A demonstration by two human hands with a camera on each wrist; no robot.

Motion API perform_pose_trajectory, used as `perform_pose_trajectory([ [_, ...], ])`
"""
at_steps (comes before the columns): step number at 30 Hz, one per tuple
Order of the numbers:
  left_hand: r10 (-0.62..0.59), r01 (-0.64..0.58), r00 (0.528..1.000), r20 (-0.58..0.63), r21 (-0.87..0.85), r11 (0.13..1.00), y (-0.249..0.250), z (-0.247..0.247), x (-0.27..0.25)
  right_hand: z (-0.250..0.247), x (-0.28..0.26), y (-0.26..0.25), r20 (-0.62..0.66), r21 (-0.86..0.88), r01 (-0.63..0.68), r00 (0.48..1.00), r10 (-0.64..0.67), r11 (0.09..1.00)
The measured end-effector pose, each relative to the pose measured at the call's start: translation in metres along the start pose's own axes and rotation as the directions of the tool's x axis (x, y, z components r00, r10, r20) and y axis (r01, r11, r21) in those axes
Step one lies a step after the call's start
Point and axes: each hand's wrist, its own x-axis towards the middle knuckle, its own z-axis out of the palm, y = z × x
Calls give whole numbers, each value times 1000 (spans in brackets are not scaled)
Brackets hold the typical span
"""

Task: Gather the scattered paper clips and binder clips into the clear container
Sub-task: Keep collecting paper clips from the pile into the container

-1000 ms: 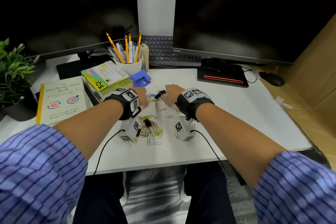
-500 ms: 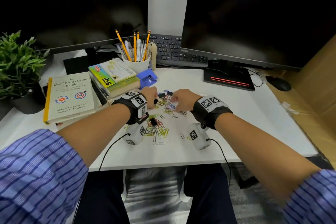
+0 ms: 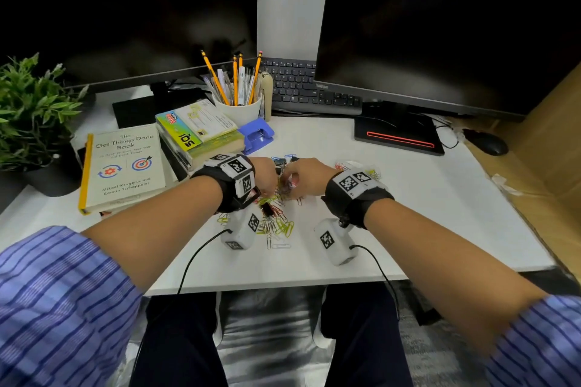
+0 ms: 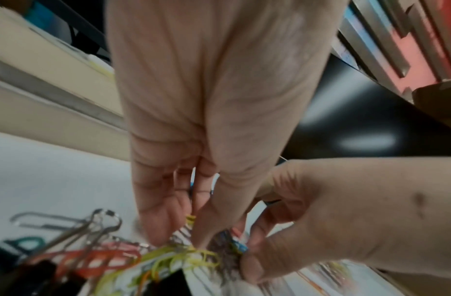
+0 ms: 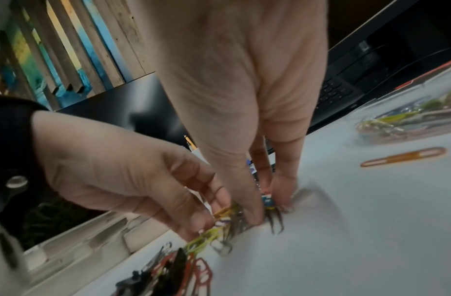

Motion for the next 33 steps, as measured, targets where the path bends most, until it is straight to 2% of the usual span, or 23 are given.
perform_pose_trajectory([
  [2, -11, 9, 999, 31, 61, 998, -5, -3, -8, -6, -4, 4, 6, 21, -6, 1000, 6, 1000],
  [4, -46, 41, 998, 31, 162, 986, -17, -7, -12, -15, -8, 13, 32, 25, -76, 997, 75, 997],
  [6, -80, 72, 997, 19, 262, 962, -28, -11, -20, -20, -13, 26, 117, 29, -164, 980, 160, 986],
  [8, -102, 83, 993, 51, 284, 955, -35, -10, -23, -16, -15, 35, 156, 44, -218, 965, 209, 975],
  [10, -97, 76, 992, 79, 234, 969, -37, -8, -27, -10, -15, 35, 132, 82, -228, 967, 217, 970],
  [16, -39, 39, 999, 7, -8, 999, -31, 4, -23, -1, -5, -7, 101, -3, -64, 993, 64, 998],
  [20, -33, 28, 998, -55, -98, 995, -23, 8, -18, 3, 3, -22, 76, -59, 20, 997, -16, 998],
  [25, 7, -10, 993, -119, -30, 999, -16, 14, -15, 11, 13, -29, -5, 12, 31, 1000, -31, 999],
  [33, -30, 28, 991, -134, -14, 1000, -8, 8, -8, 17, 19, -25, -77, 35, 65, 995, -62, 997],
])
